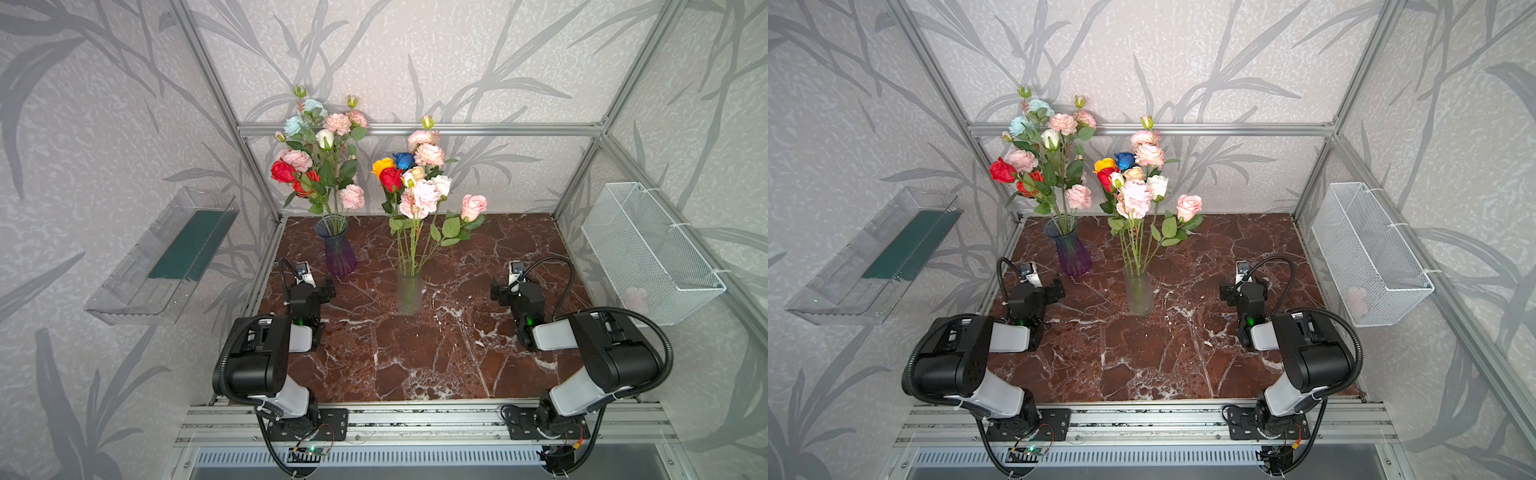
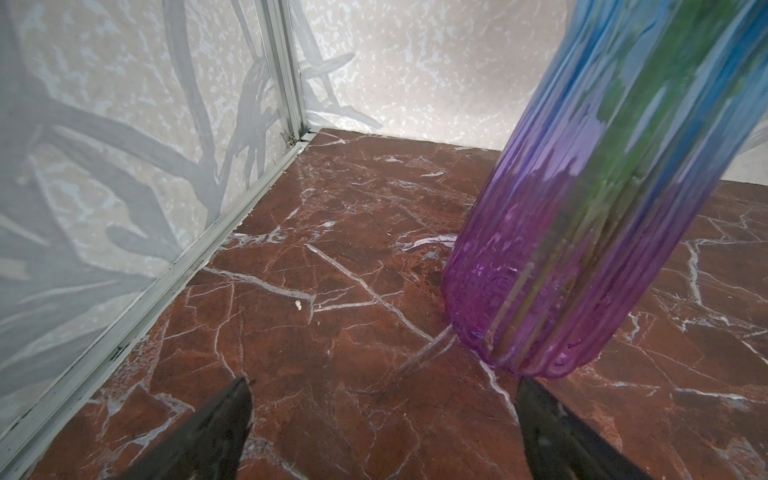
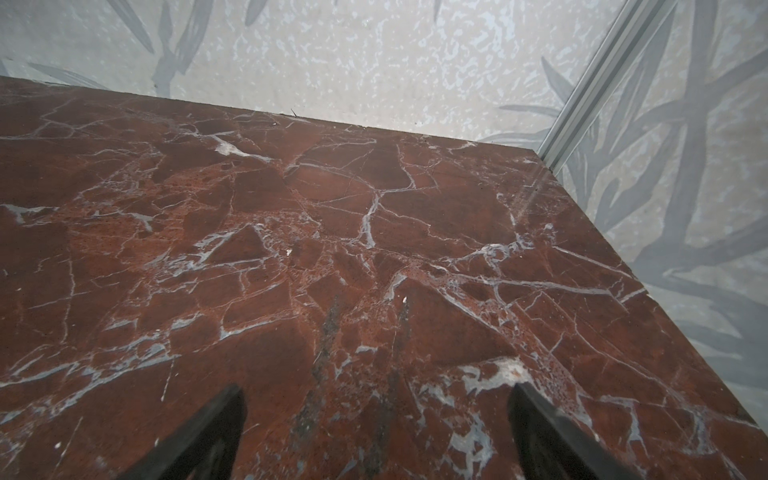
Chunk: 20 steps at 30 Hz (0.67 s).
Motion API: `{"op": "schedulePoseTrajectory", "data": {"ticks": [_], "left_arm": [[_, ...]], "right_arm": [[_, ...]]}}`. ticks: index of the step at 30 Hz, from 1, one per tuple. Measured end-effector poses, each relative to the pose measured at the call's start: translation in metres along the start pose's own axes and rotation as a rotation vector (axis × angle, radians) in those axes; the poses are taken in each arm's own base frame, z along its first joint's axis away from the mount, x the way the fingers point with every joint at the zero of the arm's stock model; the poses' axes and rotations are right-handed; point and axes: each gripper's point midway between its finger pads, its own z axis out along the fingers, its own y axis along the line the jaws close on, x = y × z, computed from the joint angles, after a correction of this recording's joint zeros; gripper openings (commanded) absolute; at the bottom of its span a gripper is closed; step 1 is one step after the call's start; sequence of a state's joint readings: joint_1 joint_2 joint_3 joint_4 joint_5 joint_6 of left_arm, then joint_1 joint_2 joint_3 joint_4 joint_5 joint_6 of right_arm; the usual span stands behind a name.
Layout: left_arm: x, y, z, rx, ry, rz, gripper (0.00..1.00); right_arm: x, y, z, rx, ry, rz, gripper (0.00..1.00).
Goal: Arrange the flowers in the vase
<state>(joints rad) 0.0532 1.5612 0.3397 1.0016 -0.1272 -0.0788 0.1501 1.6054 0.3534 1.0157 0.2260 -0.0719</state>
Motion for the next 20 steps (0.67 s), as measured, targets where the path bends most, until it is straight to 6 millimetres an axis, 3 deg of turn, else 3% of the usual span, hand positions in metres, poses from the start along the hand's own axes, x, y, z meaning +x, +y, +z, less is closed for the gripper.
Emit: {"op": "schedulePoseTrajectory", "data": {"ticks": [20], "left_arm": [[0.0038, -0.0057, 0.0022, 0.02, 0.029, 0.024, 0.99]], "right_arm": [[0.0003, 0.0002, 0.0, -0.001, 0.001, 0.0, 0.99]]}}
